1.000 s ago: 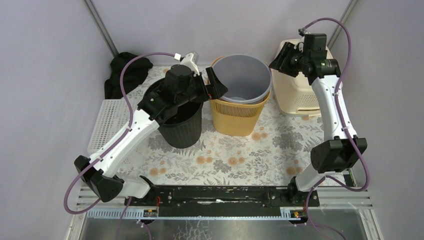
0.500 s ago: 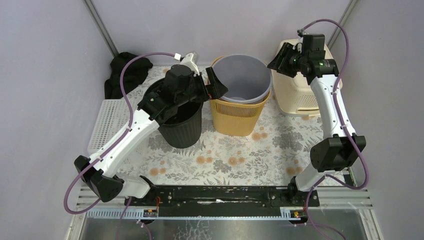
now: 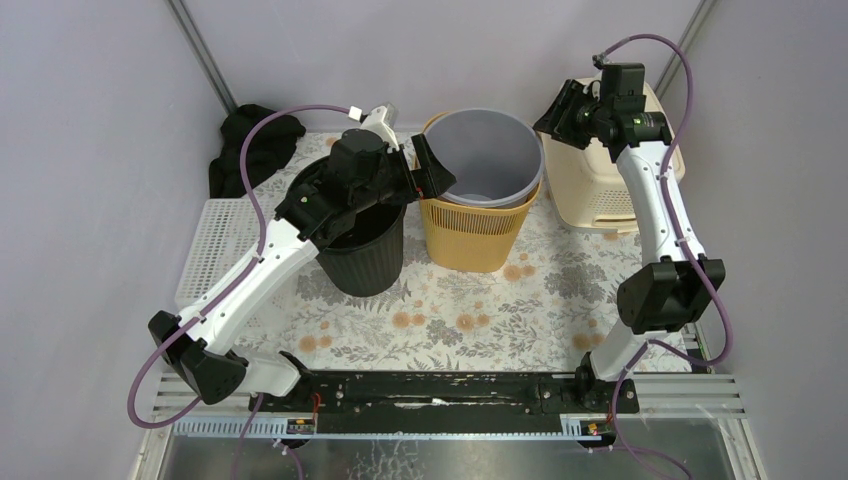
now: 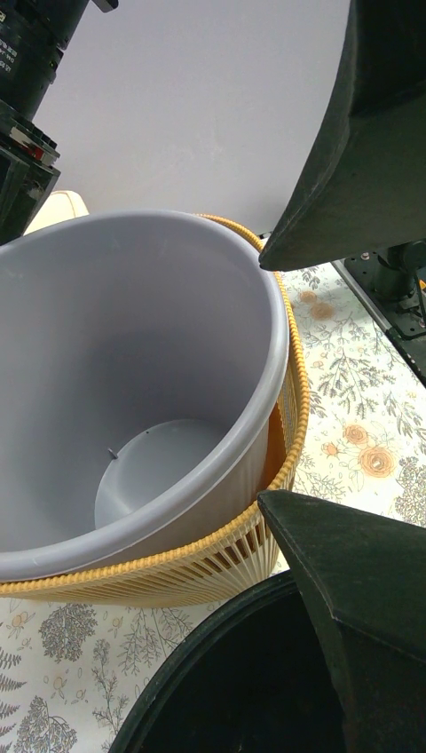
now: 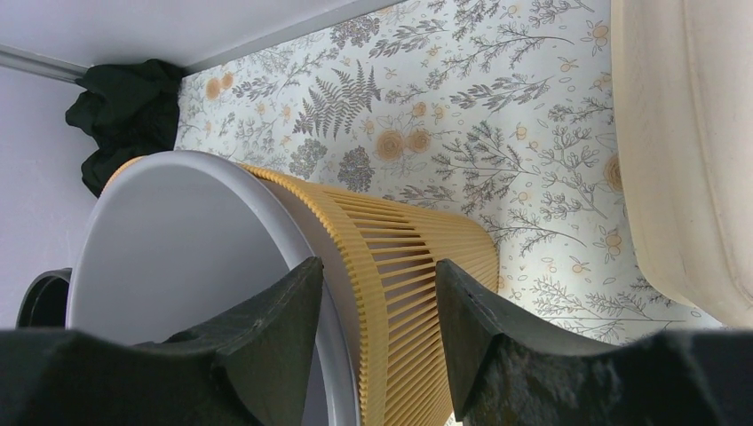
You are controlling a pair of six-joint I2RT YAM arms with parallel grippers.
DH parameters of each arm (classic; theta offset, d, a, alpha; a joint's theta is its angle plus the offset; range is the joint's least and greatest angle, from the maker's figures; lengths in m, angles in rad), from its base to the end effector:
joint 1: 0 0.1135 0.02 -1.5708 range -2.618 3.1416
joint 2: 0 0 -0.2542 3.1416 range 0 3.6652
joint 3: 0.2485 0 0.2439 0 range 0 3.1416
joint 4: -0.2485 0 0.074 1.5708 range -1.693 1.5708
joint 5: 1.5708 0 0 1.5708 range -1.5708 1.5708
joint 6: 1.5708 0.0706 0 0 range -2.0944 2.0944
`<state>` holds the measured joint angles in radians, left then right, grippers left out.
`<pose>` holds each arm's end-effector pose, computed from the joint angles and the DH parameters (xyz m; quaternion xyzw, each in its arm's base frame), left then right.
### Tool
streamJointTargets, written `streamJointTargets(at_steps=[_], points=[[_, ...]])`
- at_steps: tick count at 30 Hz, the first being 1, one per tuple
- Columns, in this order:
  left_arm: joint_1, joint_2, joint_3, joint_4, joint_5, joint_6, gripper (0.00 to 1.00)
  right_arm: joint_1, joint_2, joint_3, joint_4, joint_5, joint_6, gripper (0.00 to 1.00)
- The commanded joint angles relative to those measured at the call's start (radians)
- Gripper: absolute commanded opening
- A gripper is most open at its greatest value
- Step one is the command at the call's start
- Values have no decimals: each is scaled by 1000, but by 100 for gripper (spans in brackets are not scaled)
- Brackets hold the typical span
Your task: Turn the large container upside down
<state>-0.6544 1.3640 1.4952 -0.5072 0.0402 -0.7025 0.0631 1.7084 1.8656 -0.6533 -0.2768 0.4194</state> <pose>0.2591 -0.2024 0.3996 -0.0086 0.8267 -0.3659 0.4274 0.4018 0.0447 0.3940 0.0813 0.8499 0.2362 0.4640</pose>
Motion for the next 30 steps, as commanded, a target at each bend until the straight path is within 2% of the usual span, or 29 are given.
streamJointTargets(at_steps=[1, 13, 30], points=[[-4, 0, 1, 52, -1, 11, 100, -1, -16, 25, 13, 2, 4, 57], [-5, 3, -2, 49, 2, 8, 100, -5, -101, -112, 23, 6, -22, 55], [-4, 17, 10, 54, 6, 13, 100, -14, -156, -126, -111, 144, -70, 54]])
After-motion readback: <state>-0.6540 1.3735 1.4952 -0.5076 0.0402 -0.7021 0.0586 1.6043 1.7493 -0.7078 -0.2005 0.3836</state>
